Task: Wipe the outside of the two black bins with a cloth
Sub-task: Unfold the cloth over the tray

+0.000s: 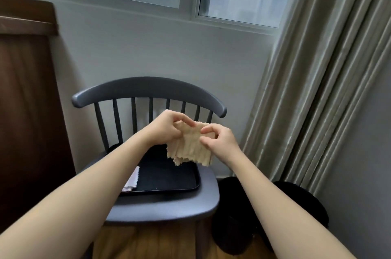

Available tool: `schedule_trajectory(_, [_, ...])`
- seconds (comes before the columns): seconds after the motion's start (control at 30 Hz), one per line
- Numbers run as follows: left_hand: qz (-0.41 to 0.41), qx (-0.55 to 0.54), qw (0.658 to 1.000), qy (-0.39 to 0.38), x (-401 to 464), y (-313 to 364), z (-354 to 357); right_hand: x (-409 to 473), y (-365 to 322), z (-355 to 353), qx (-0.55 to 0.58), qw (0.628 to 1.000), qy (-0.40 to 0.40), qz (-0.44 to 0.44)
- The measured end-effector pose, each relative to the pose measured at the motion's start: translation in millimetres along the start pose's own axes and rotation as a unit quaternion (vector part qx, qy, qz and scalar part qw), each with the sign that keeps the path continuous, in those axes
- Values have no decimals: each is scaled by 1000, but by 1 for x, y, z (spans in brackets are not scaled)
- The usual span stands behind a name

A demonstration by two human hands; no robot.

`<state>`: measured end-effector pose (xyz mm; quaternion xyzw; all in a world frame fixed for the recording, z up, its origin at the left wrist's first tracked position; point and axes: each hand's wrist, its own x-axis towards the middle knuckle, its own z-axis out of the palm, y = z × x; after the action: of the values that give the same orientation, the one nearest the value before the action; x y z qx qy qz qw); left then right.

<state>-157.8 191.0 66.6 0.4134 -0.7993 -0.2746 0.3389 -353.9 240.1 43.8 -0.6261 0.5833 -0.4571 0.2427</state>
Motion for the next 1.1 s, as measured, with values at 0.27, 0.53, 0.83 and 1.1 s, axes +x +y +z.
schedule_trajectory(0.27, [-13, -36, 999, 19, -6, -16, -10, 2, -2, 12, 57, 998, 0, -21])
schedule_trajectory(0.53, [-65, -26, 997, 29, -18, -57, -21, 26, 10, 57, 77, 997, -3, 5])
schedule_trajectory(0.83, [-168, 7, 985, 35, -14, -152, -69, 69, 29, 163, 41, 995, -86, 33])
schedule_trajectory(1.1, [-250, 24, 966, 52, -8, -243, -74, 97, 55, 242, 3, 990, -124, 62])
